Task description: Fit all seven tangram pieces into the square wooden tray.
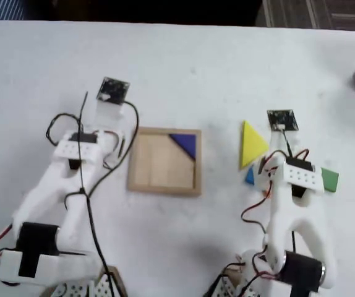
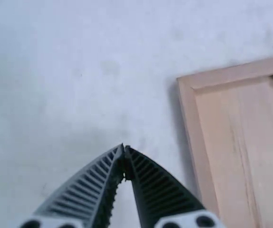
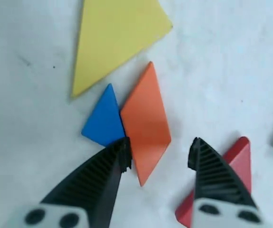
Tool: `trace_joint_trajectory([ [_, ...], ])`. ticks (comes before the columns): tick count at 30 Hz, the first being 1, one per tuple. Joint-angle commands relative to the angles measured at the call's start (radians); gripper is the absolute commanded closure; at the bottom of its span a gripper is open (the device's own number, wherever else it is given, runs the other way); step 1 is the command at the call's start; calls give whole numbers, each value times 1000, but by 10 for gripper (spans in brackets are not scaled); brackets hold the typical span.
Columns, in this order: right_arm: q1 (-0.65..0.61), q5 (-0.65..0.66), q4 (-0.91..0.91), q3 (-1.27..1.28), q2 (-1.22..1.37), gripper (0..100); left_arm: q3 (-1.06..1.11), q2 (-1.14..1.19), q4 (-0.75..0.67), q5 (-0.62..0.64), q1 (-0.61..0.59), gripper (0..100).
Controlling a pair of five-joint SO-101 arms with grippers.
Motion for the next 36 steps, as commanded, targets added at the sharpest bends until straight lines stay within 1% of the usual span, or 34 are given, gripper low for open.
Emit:
trace_joint_trajectory([
  [1, 16, 23, 24, -84, 64, 800, -57, -4, 11, -2, -10, 972],
  [4, 16, 66, 107, -178, 160, 800, -57, -4, 9, -2, -10, 972],
  [9, 18, 71, 157, -256, 239, 800, -57, -4, 9, -2, -10, 972],
  [13, -16, 77, 150, -256, 239, 800, -57, -4, 9, -2, -10, 972],
  [15, -30, 106, 148, -258, 240, 800, -57, -4, 9, -2, -10, 972],
  [22, -44, 123, 84, -261, 240, 800, -57, -4, 11, -2, -10, 972],
  [29, -54, 219, 85, -270, 240, 800, -58, 2, 6, -2, -10, 972],
  [36, -81, 227, 84, -315, 251, 800, -58, 2, 5, -3, -10, 972],
])
